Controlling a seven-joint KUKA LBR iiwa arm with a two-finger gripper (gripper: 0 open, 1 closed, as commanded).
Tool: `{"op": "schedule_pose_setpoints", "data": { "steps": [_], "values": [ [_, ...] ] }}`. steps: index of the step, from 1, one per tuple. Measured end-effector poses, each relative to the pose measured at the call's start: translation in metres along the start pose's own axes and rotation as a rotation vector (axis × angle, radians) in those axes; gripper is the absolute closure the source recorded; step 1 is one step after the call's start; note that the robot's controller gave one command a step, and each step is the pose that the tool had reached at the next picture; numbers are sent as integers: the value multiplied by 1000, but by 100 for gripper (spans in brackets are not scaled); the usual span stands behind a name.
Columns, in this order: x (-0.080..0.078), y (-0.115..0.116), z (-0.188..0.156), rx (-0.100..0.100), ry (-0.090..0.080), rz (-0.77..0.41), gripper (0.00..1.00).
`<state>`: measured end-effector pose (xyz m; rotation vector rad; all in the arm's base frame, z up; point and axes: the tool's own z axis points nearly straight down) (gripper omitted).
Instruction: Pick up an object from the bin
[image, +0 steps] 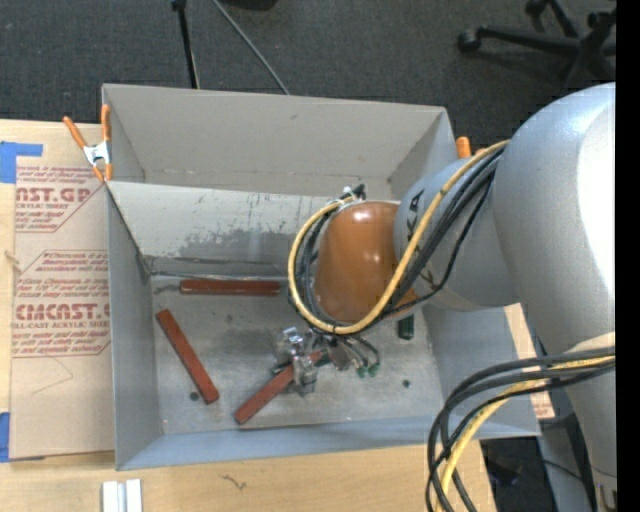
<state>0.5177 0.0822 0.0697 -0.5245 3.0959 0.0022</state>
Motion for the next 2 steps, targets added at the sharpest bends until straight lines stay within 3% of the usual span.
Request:
{"op": "schedule_pose_setpoints", "data": {
  "steps": [1,2],
  "values": [
    [-31,-51,-111,4,-5,-668,100],
    [4,-38,-169,3,-3,-666,100]
  ]
}}
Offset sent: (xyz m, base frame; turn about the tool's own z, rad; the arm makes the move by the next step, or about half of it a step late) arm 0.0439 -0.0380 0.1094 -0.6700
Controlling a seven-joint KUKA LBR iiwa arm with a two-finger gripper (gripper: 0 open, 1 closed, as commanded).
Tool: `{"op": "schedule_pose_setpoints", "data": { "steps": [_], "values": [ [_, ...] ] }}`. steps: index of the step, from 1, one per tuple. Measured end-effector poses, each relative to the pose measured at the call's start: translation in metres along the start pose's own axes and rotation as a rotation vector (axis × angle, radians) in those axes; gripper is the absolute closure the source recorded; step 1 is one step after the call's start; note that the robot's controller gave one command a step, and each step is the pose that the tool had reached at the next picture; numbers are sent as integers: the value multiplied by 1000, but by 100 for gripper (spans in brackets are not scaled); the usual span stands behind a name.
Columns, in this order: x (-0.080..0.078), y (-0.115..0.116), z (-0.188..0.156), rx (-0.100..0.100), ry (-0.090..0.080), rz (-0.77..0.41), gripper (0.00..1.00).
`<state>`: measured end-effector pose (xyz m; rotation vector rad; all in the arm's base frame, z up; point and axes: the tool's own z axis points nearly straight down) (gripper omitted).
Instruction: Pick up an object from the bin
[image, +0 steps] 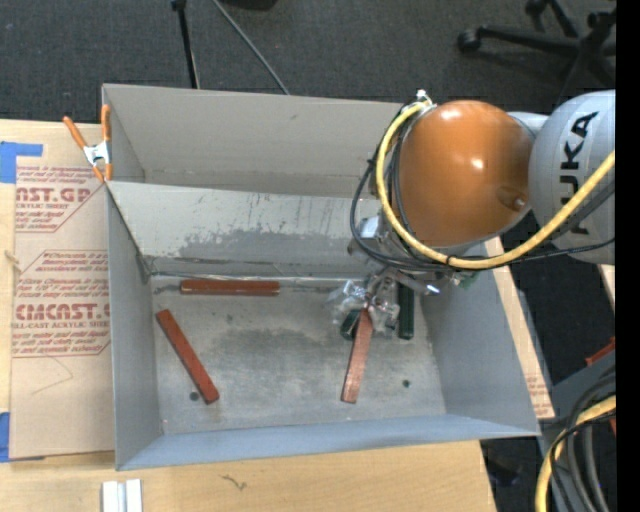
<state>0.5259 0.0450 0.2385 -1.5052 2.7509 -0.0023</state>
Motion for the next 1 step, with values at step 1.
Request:
{"op": "schedule_pose_setpoints", "data": {
  "steps": [1],
  "values": [
    [27,14,17,-7,4,25,100]
  ]
}}
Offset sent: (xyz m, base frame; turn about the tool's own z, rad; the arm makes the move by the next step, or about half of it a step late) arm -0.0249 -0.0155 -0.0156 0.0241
